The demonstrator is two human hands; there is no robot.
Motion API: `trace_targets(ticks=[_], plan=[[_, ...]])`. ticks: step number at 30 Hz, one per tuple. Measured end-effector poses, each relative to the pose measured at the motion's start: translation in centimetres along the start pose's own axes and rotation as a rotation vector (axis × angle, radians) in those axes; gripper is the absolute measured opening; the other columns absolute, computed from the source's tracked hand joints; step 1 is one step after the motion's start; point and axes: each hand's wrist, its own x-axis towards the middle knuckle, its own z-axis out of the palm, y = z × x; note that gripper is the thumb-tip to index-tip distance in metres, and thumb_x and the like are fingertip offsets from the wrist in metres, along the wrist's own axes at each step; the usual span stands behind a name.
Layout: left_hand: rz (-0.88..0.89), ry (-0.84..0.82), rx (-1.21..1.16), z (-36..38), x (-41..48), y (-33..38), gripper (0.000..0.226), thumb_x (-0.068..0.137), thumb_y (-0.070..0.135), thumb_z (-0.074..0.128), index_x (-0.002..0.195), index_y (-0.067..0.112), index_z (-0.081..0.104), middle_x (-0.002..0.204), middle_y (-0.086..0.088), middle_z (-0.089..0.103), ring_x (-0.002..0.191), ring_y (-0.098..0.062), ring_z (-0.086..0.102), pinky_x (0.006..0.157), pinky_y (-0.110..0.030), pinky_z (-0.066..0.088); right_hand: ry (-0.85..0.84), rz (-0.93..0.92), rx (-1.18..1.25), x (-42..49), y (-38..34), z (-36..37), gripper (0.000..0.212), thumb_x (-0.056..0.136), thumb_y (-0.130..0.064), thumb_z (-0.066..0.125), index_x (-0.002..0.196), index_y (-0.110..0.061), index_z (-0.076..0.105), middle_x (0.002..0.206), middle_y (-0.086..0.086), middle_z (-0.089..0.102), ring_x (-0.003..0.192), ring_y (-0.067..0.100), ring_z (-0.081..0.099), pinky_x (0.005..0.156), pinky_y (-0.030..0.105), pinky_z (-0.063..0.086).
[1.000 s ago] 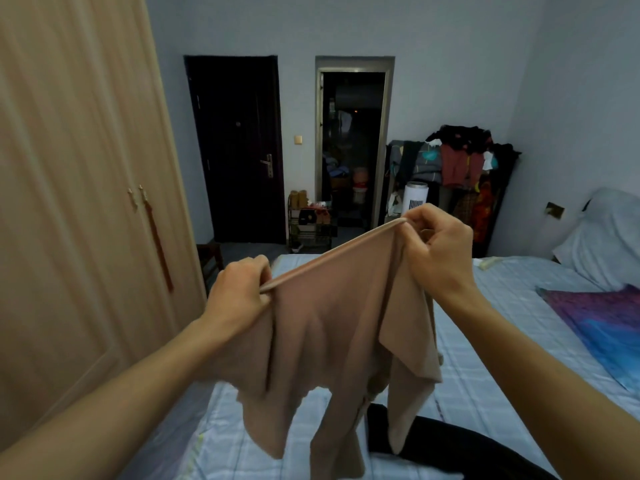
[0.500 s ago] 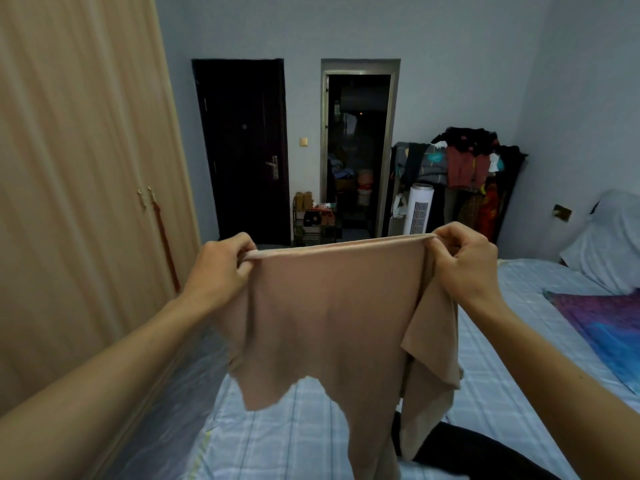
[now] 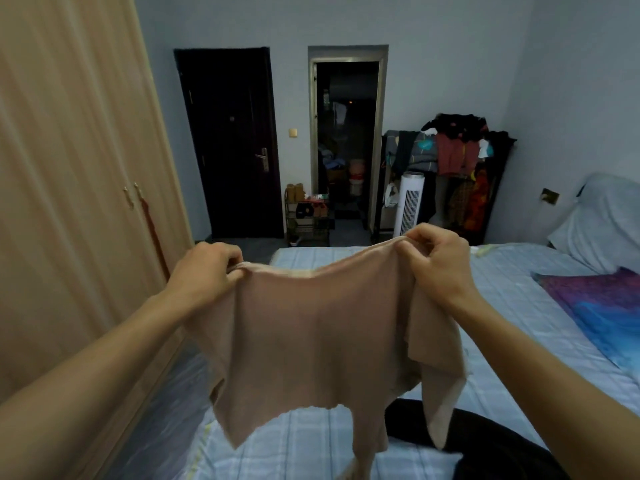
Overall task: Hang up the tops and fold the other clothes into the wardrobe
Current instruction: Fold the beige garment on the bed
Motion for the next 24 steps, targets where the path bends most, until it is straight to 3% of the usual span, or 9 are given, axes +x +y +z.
trace_targets(ticks=[3,7,10,13,15,21,24], plan=[[0.074,-0.059,-0.076,0.2,-0.1,2.2,0.002,0.087,0.027,0.072,0.088,0.026,0.070,0.088,0.007,0.069,0.086,-0.015,0.064,0.078,-0.037,0.054,-0.027,-0.029,0.048,-0.1,-1.4,0.4,0.008,0.085,-0.010,0.069,0.080,-0.016,0.071,0.072,-0.011,0.066,0.072,-0.004,0.060,0.063,0.006,0.042],[0.206,-0.117,-0.310,-0.1,-0.4,6.8,0.037,0.074,0.042,0.084,0.106,0.027,0.071,0.100,0.014,0.067,0.093,-0.002,0.061,0.084,-0.027,0.053,-0.092,-0.069,0.092,-0.4,-3.1,1.2,0.008,0.083,-0.013,0.074,0.077,-0.017,0.072,0.069,-0.013,0.065,0.068,-0.004,0.060,0.062,0.007,0.043],[0.309,-0.156,-0.506,0.1,-1.0,11.0,0.054,0.065,0.058,0.082,0.110,0.033,0.066,0.103,0.017,0.068,0.099,0.002,0.061,0.084,-0.025,0.051,-0.155,-0.092,0.099,-1.2,-4.5,2.9,0.009,0.080,-0.012,0.075,0.074,-0.017,0.071,0.067,-0.008,0.066,0.066,0.005,0.062,0.060,0.018,0.048],[0.238,-0.041,-0.590,0.9,-0.9,13.2,0.031,0.072,0.029,0.082,0.099,0.029,0.065,0.084,0.007,0.069,0.080,-0.009,0.066,0.073,-0.042,0.057,-0.157,-0.071,0.178,-1.8,-5.0,3.9,0.009,0.078,-0.014,0.076,0.072,-0.017,0.070,0.065,-0.006,0.066,0.064,0.008,0.062,0.057,0.018,0.047],[0.198,-0.017,-0.582,1.1,-0.4,13.2,0.019,0.076,0.018,0.079,0.089,0.027,0.068,0.073,0.005,0.067,0.071,-0.014,0.066,0.070,-0.046,0.057,-0.174,-0.065,0.219,-1.9,-4.9,3.7,0.008,0.079,-0.018,0.078,0.074,-0.018,0.071,0.068,-0.005,0.067,0.066,0.008,0.063,0.058,0.022,0.049],[0.191,0.104,-0.598,1.1,0.5,12.7,0.013,0.084,0.014,0.073,0.076,0.024,0.069,0.068,0.008,0.066,0.064,-0.005,0.061,0.057,-0.022,0.049,-0.338,0.032,0.322,-3.2,-3.2,2.5,0.008,0.087,-0.024,0.074,0.084,-0.018,0.070,0.078,-0.002,0.067,0.061,0.009,0.063,0.054,0.025,0.050],[0.135,0.178,-0.645,0.5,1.4,12.3,0.012,0.085,0.013,0.071,0.076,0.021,0.070,0.069,0.005,0.067,0.066,-0.010,0.063,0.057,-0.024,0.050,-0.384,0.059,0.318,-4.4,-1.8,2.4,0.023,0.098,-0.025,0.059,0.078,-0.016,0.067,0.068,-0.006,0.062,0.061,0.010,0.058,0.056,0.028,0.047]])
